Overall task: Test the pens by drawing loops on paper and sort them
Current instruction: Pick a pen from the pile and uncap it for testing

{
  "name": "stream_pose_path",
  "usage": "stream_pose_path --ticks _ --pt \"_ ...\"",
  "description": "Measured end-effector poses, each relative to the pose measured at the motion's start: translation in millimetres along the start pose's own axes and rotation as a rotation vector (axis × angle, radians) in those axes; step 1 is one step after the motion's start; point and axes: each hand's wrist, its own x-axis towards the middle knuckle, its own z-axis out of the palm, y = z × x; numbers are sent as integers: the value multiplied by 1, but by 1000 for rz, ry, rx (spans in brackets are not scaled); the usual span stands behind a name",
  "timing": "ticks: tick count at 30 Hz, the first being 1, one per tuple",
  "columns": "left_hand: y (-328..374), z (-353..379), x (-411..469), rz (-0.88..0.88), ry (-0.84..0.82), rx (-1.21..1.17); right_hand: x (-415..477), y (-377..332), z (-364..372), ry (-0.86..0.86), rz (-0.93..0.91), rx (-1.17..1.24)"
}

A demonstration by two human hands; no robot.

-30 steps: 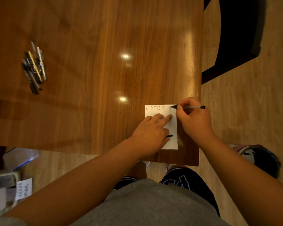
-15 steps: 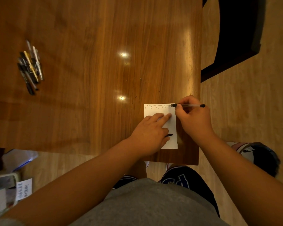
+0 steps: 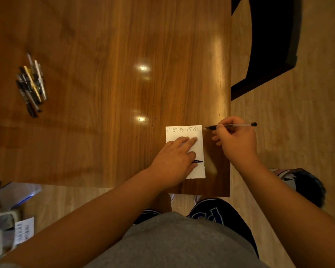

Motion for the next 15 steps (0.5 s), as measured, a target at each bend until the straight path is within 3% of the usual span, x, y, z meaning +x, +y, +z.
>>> stream_pose_path --ticks 5,8,15 --pt "7 -19 -5 -90 121 -284 -14 -20 -26 -1 116 167" --pt "17 -34 -12 -250 135 -524 -29 -33 -43 -73 160 278" --pt "43 -69 -26 -360 168 -1059 -54 -63 -68 -209 109 403"
